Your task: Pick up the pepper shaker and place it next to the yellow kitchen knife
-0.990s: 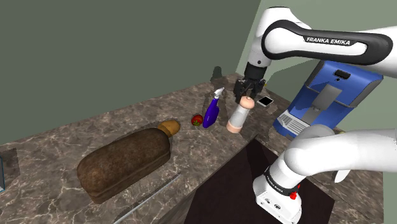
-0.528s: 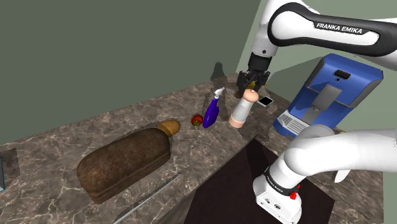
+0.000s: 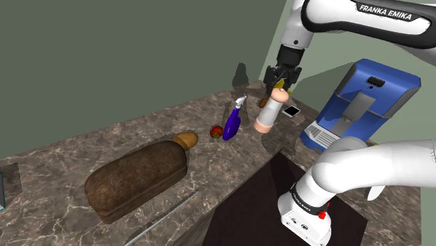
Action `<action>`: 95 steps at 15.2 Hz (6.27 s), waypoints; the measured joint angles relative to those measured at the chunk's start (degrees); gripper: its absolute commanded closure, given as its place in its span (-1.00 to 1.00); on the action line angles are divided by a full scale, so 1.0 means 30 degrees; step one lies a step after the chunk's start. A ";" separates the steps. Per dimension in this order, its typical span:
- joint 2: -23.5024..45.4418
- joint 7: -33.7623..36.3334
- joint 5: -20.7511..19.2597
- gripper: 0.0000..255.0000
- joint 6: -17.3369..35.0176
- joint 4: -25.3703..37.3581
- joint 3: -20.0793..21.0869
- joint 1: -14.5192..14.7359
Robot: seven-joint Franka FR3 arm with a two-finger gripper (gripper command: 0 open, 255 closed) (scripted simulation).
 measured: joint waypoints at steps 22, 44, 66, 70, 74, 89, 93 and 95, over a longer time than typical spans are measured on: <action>-0.2523 -0.1978 -0.1654 1.00 -0.5132 0.2623 -0.1874 -0.0522; -0.9663 -1.0373 -1.0815 1.00 -1.1628 0.3787 -0.8529 -0.1494; -1.3615 -1.4508 -1.7062 1.00 -1.2356 0.2852 -1.2159 -0.1723; -1.4436 -1.4334 -1.7434 1.00 -1.2021 0.1719 -1.2572 -0.1989; -1.5333 -1.4287 -1.7980 1.00 -1.1737 0.0609 -1.3092 -0.2310; -1.8448 -1.4269 -2.0403 1.00 -1.0851 -0.3143 -1.5503 -0.3709; -1.9209 -1.4378 -2.1239 1.00 -1.0664 -0.3985 -1.6330 -0.4139; -1.9460 -1.4500 -2.1592 1.00 -1.0511 -0.4358 -1.6727 -0.4442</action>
